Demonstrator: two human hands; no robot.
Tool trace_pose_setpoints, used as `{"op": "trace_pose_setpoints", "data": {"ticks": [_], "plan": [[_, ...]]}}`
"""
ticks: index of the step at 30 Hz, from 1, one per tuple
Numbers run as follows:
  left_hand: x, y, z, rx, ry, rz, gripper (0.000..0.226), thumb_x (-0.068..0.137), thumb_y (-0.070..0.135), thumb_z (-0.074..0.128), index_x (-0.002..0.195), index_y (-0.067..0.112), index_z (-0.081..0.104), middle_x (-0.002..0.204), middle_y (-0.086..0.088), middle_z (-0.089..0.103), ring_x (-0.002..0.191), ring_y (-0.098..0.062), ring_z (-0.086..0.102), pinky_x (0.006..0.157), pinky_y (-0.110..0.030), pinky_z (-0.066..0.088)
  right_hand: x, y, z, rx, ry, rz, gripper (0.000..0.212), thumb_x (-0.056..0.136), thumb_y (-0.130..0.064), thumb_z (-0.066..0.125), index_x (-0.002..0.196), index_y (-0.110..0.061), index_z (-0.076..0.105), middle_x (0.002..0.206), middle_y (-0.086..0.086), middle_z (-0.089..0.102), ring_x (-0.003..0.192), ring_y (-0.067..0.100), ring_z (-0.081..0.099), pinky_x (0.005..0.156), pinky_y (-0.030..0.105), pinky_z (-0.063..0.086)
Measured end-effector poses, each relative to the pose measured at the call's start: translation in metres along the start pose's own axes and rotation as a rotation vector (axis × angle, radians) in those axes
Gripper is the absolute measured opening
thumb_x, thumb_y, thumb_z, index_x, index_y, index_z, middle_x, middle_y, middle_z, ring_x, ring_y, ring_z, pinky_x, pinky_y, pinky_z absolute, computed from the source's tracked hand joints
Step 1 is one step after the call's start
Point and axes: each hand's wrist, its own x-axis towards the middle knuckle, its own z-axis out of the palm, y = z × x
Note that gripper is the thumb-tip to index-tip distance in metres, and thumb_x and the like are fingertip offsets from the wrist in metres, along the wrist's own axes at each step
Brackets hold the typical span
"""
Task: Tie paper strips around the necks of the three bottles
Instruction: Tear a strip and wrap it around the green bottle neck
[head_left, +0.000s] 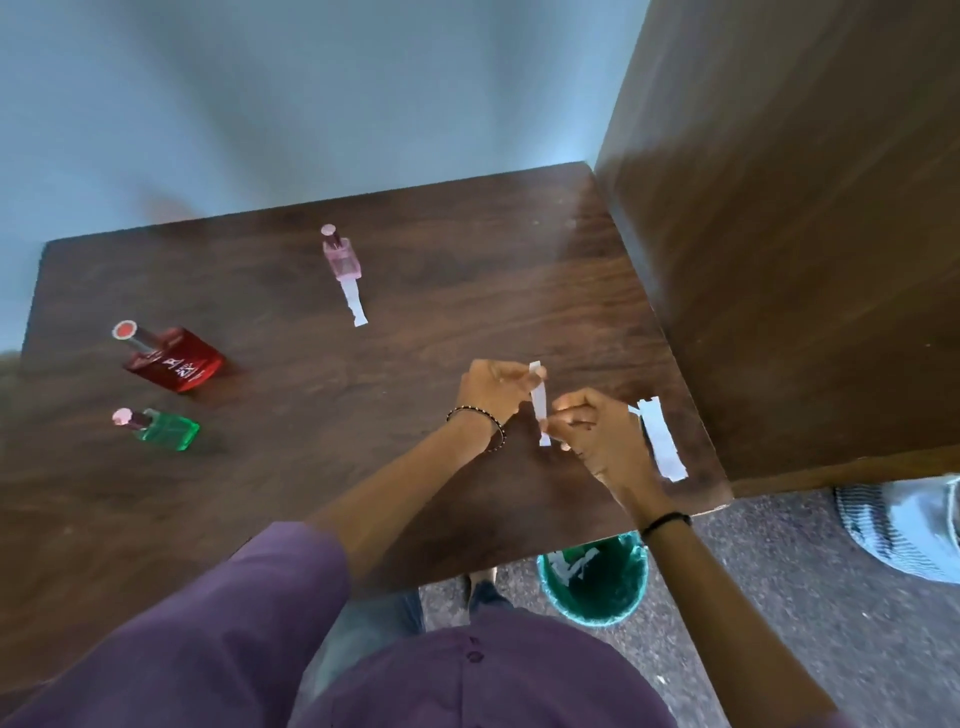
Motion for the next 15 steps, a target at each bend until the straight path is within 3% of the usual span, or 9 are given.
{"op": "trace_pose_setpoints", "data": {"ticks": [3, 6, 10, 15], "plan": [[-0.001, -0.006, -0.028, -0.073, 0.066, -0.01, 0.014, 0.08, 0.036, 0.081, 0.079, 0.023, 0.081, 0.069, 0.01, 0.075, 0.061, -0.002, 0.066, 0.063, -0.022, 0.058, 0.009, -0.012, 0.018, 0.085, -0.098, -0.014, 0.028, 0.08, -0.017, 0.084, 0.105, -0.011, 0.073, 0.088, 0.006, 0.079, 0.066, 0.01, 0.07, 0.063, 0.02, 0.052], [-0.007, -0.013, -0.057, -0.187, 0.118, -0.038, 0.012, 0.081, 0.031, 0.082, 0.077, 0.02, 0.079, 0.069, 0.005, 0.076, 0.062, -0.002, 0.07, 0.053, -0.014, 0.05, 0.014, -0.026, 0.039, 0.039, -0.214, -0.098, 0.01, 0.092, -0.016, 0.073, 0.101, -0.015, 0.076, 0.081, -0.001, 0.076, 0.058, -0.005, 0.062, 0.057, 0.011, 0.045], [-0.012, -0.022, -0.092, -0.311, 0.231, -0.077, 0.025, 0.077, 0.033, 0.085, 0.083, 0.01, 0.079, 0.079, -0.003, 0.079, 0.064, -0.008, 0.072, 0.051, -0.016, 0.049, 0.022, -0.043, 0.068, 0.044, -0.299, -0.142, 0.012, 0.096, -0.015, 0.068, 0.102, -0.008, 0.076, 0.076, -0.001, 0.069, 0.057, -0.005, 0.058, 0.05, 0.011, 0.04], [-0.017, -0.039, -0.127, -0.434, 0.359, -0.091, 0.018, 0.08, 0.031, 0.082, 0.072, 0.018, 0.071, 0.073, -0.004, 0.073, 0.062, -0.014, 0.067, 0.049, -0.022, 0.05, 0.03, -0.062, 0.102, 0.051, -0.398, -0.134, 0.016, 0.092, -0.019, 0.073, 0.097, -0.004, 0.077, 0.073, -0.001, 0.07, 0.052, -0.005, 0.054, 0.05, 0.008, 0.04]]}}
